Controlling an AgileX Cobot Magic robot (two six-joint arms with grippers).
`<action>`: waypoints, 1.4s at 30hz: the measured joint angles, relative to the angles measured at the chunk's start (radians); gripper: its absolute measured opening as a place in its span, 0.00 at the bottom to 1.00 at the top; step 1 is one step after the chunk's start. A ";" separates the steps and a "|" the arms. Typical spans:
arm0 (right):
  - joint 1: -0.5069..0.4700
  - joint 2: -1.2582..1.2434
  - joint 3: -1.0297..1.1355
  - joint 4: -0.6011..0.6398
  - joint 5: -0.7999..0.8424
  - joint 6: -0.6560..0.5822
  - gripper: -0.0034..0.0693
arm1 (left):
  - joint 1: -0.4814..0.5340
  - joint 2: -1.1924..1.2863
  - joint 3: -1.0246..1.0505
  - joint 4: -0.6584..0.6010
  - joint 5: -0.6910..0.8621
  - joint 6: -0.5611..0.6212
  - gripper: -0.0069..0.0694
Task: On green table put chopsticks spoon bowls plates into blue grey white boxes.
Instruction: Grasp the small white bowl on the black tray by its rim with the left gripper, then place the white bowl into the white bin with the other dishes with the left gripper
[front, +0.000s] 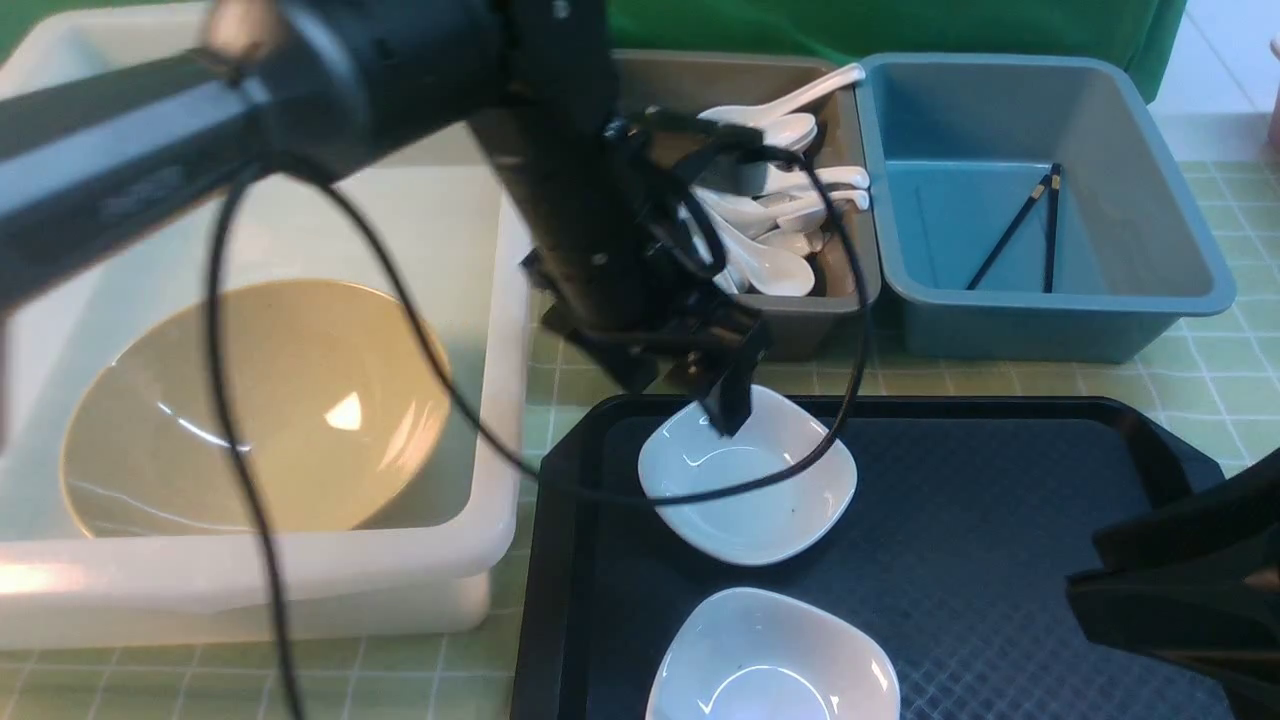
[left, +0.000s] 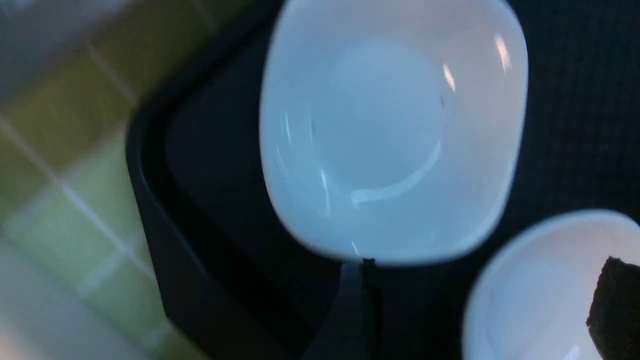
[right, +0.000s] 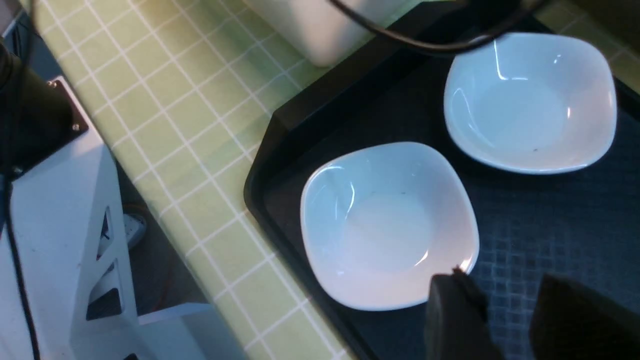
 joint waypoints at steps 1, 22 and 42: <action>0.000 0.000 0.000 0.000 -0.002 -0.002 0.37 | 0.000 0.022 -0.027 0.005 0.000 0.023 0.80; 0.000 0.000 0.005 0.000 -0.012 -0.031 0.37 | 0.000 0.305 -0.120 0.061 -0.004 0.070 0.77; 0.000 0.000 0.005 0.003 -0.099 -0.060 0.37 | 0.149 0.075 -0.126 -0.182 0.001 0.090 0.11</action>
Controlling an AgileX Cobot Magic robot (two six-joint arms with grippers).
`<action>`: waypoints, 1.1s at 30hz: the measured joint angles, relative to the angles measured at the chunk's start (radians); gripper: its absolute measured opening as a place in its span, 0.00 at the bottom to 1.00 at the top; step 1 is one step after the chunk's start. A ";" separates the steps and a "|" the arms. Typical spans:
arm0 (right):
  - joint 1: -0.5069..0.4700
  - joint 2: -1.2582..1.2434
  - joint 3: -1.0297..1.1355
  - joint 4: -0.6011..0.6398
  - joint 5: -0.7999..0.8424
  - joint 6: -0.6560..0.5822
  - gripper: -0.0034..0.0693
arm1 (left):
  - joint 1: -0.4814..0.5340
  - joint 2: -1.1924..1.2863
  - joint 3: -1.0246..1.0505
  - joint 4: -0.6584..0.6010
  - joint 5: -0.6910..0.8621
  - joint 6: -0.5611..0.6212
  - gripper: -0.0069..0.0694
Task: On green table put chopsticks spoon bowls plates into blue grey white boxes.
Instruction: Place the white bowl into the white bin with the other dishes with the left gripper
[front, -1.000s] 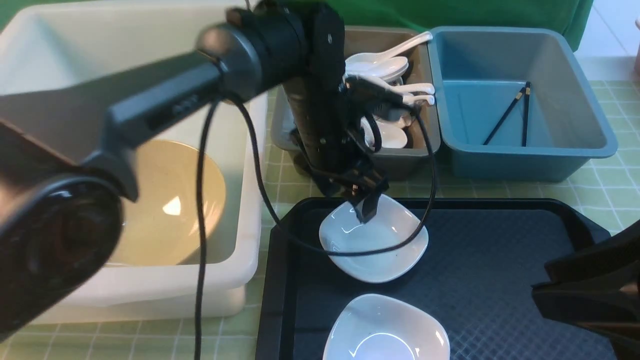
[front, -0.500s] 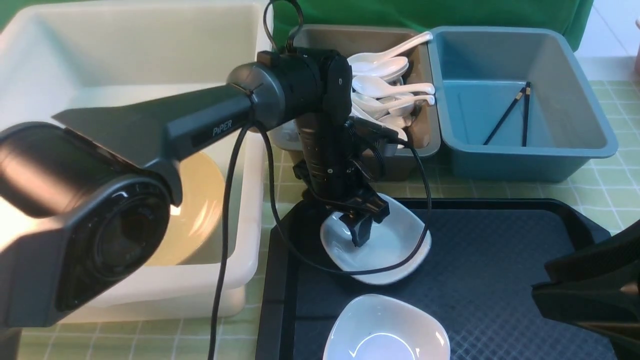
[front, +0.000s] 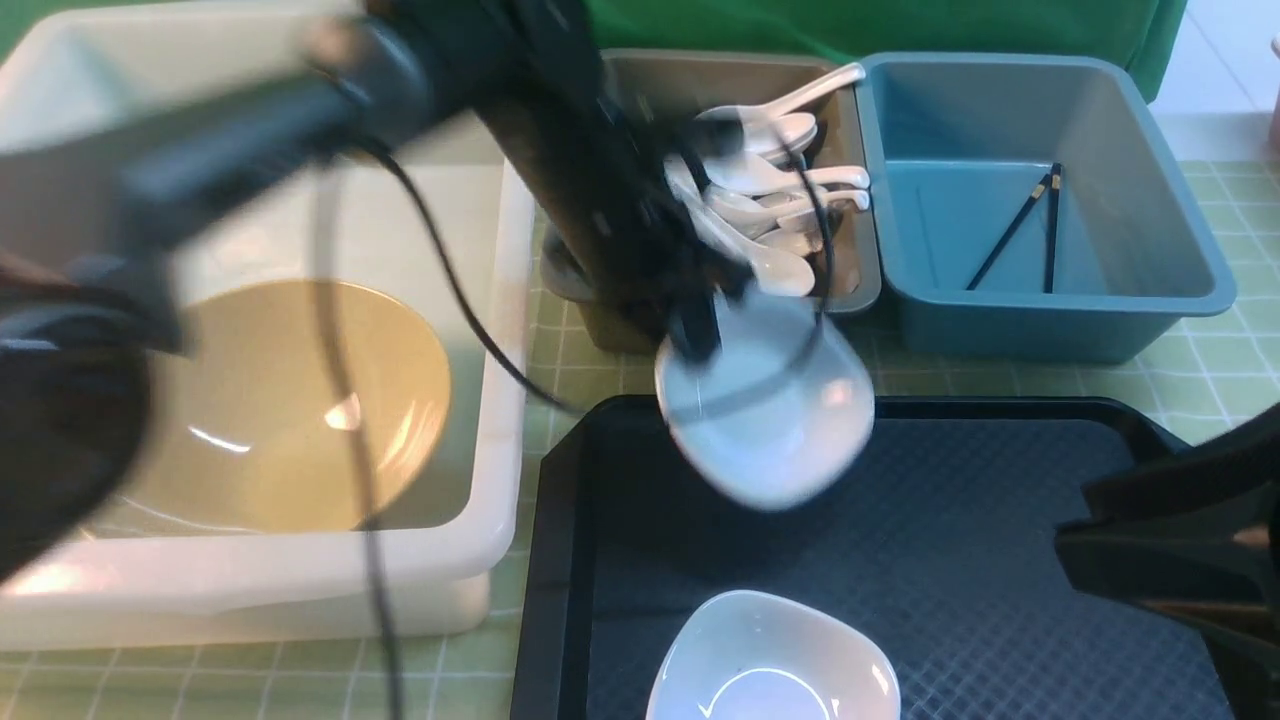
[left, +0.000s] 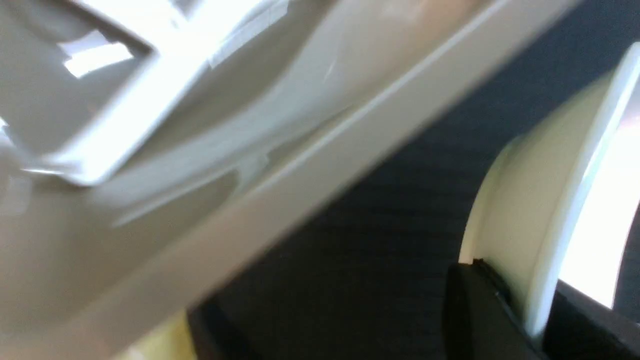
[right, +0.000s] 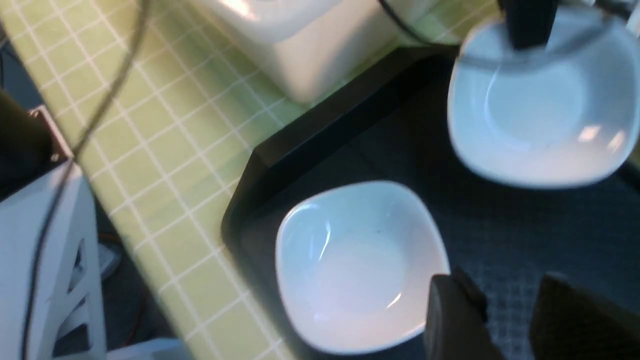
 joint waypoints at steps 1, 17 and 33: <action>0.000 0.000 0.000 0.007 -0.014 -0.030 0.37 | 0.020 -0.048 0.000 -0.006 0.001 0.002 0.11; 0.000 0.294 -0.157 0.381 0.036 -0.540 0.12 | 0.857 -0.603 0.351 0.108 0.021 -0.002 0.11; 0.000 0.331 -0.168 0.466 0.045 -0.620 0.08 | 0.804 -0.488 0.449 0.604 -0.022 -0.275 0.11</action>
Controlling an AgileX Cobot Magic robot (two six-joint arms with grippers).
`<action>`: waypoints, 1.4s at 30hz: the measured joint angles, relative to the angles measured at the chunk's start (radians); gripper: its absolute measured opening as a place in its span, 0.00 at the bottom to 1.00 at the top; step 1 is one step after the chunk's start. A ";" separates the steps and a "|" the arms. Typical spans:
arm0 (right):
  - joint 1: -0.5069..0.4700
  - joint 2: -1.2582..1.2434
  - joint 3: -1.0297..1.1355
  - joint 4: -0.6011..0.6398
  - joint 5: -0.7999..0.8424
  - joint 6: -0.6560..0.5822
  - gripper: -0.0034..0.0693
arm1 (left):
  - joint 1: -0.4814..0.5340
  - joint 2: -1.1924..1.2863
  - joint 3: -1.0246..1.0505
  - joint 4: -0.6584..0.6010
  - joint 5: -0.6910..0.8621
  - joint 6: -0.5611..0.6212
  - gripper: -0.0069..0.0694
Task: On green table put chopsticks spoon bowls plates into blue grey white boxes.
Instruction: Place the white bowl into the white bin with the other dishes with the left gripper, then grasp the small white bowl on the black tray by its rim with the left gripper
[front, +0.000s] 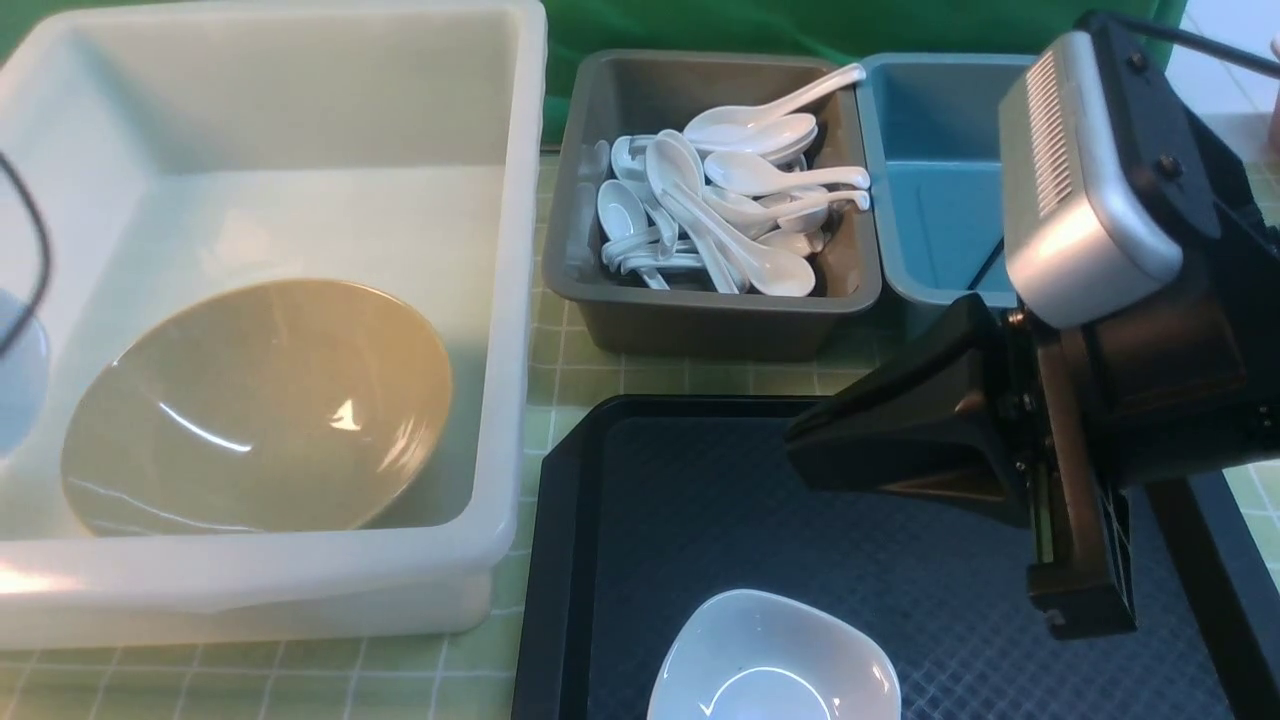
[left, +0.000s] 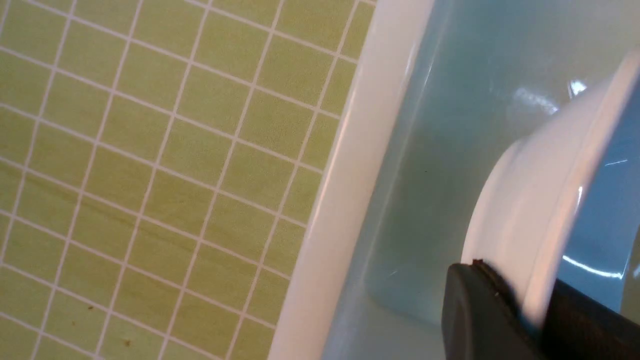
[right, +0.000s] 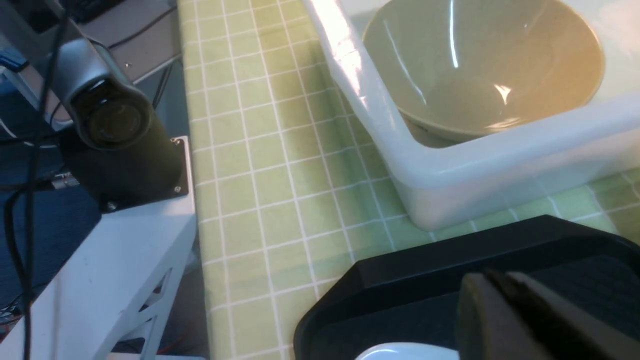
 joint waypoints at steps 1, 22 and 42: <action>0.000 0.000 0.000 0.001 0.002 0.001 0.08 | -0.010 0.012 0.000 0.023 0.000 -0.016 0.11; 0.000 0.000 0.000 0.001 0.005 0.002 0.09 | -0.024 0.226 0.000 0.005 -0.041 -0.043 0.11; 0.000 0.000 0.000 0.003 0.006 0.002 0.10 | -0.027 0.229 -0.001 0.031 -0.031 -0.186 0.65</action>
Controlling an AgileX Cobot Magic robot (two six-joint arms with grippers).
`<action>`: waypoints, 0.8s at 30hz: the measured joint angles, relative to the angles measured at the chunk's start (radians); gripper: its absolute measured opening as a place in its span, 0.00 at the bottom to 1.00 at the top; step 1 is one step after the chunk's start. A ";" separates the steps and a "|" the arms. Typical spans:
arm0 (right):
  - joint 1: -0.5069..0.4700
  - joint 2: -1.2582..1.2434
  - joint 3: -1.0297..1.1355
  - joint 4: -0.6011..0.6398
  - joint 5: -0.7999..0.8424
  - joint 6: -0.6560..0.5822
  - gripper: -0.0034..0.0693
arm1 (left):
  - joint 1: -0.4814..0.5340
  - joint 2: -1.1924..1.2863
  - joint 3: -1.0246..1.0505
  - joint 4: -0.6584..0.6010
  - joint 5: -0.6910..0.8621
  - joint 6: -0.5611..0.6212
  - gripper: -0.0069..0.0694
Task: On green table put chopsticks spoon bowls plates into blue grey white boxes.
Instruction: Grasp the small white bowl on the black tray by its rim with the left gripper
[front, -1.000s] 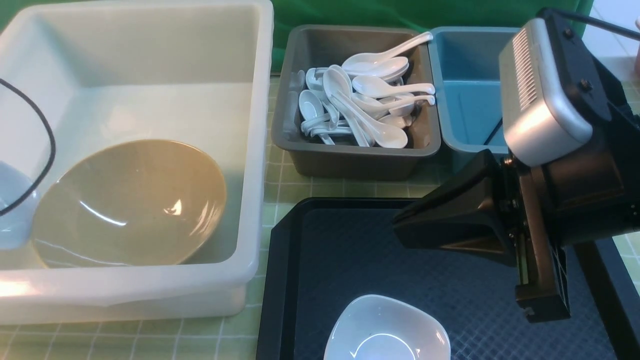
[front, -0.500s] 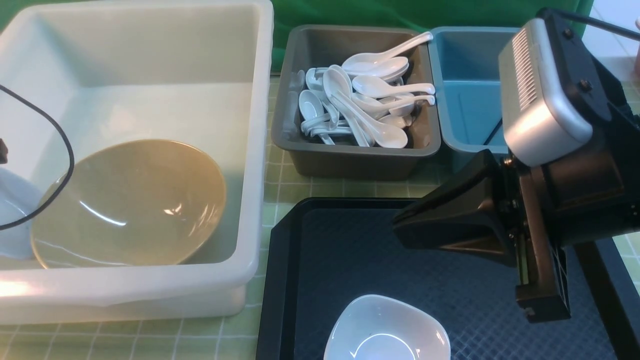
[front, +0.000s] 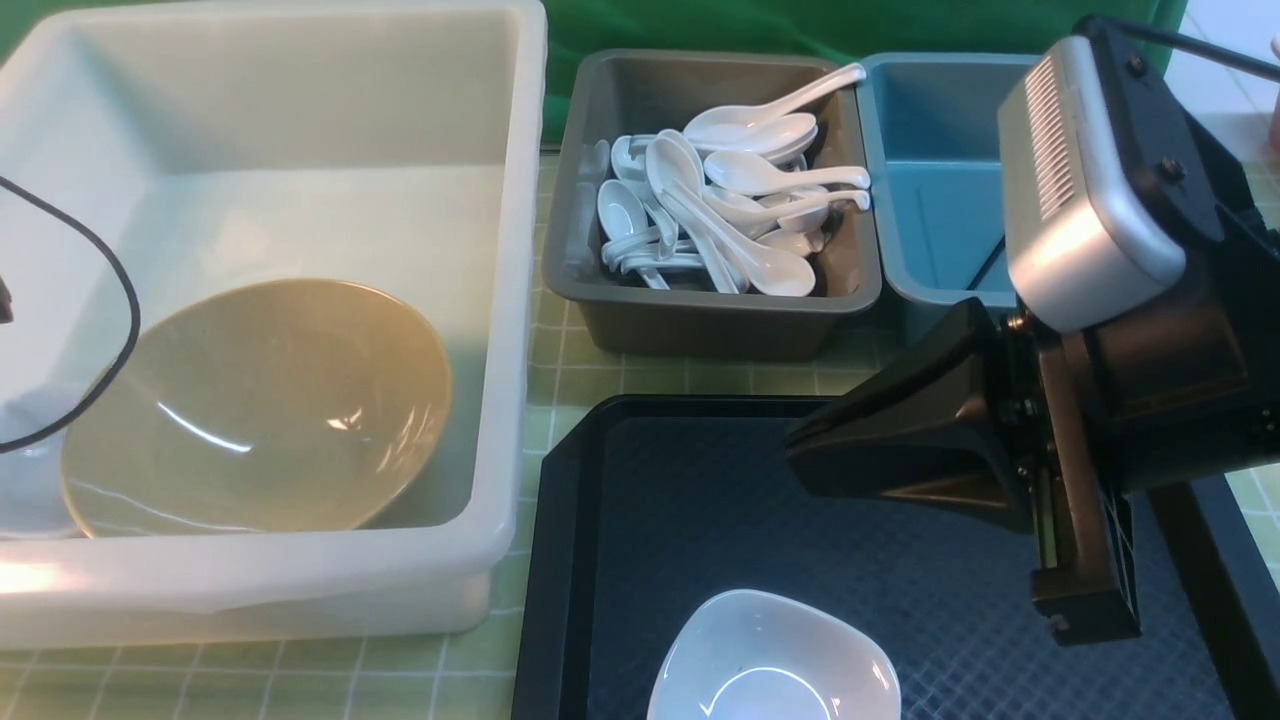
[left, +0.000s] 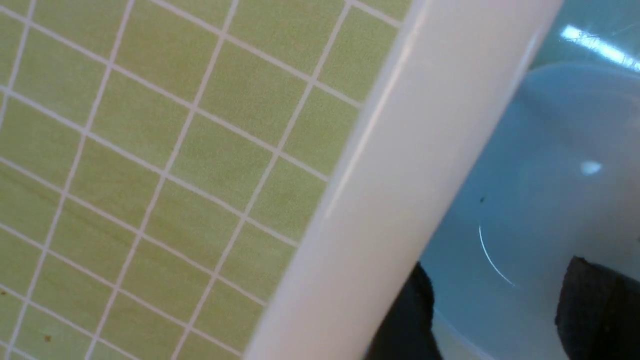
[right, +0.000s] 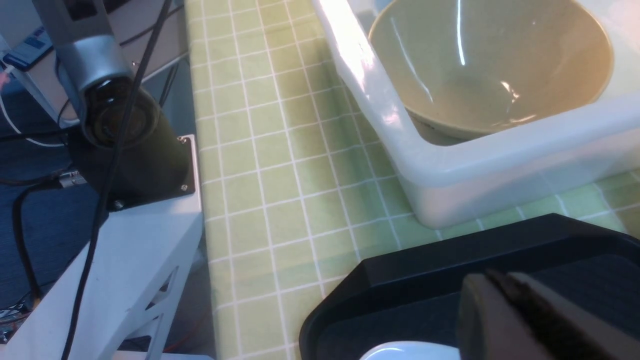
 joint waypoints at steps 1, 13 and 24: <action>0.000 0.000 0.000 0.000 0.000 0.000 0.10 | 0.000 -0.005 -0.004 -0.001 0.011 -0.010 0.71; 0.000 -0.013 0.000 -0.041 0.018 0.054 0.11 | -0.078 -0.269 -0.162 -0.170 0.061 0.111 0.83; 0.000 -0.189 0.000 -0.360 0.060 0.380 0.14 | -0.610 -0.326 -0.083 -0.578 0.073 0.459 0.83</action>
